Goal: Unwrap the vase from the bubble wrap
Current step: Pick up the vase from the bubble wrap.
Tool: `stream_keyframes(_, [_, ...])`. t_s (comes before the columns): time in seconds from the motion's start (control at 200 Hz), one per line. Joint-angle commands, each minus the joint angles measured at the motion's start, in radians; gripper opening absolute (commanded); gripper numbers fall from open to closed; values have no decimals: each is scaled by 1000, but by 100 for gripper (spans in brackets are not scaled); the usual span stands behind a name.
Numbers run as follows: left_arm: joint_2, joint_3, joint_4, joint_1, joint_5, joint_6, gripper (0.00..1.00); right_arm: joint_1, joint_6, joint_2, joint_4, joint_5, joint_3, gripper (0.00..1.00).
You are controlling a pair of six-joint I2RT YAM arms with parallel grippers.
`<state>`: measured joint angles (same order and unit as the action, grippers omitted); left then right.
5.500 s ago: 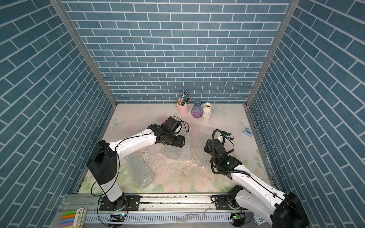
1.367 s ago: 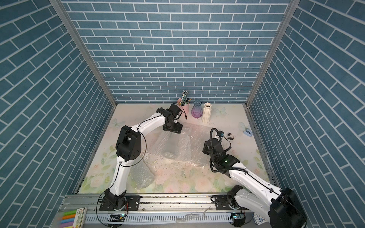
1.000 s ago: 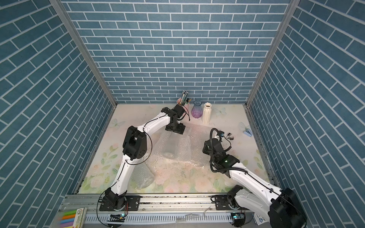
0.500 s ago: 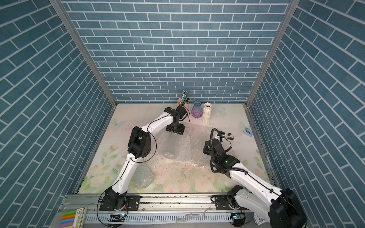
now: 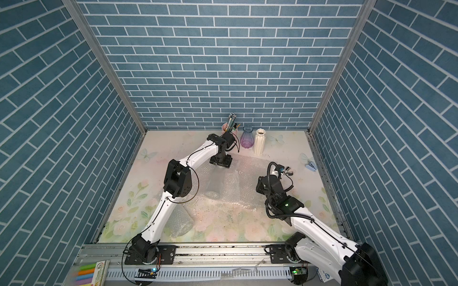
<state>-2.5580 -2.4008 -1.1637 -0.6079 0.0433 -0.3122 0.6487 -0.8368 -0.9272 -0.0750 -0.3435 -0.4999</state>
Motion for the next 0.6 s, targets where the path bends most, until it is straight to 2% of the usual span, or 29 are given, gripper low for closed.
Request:
stream_keyframes(0.0, [87,19,-9,-7,26,-7,71,-5,11,20,-5,-9,18,46])
stream_keyframes(0.595, [392,308,151,-34,84,-44,66,-5,5,39,-4,-14,29,45])
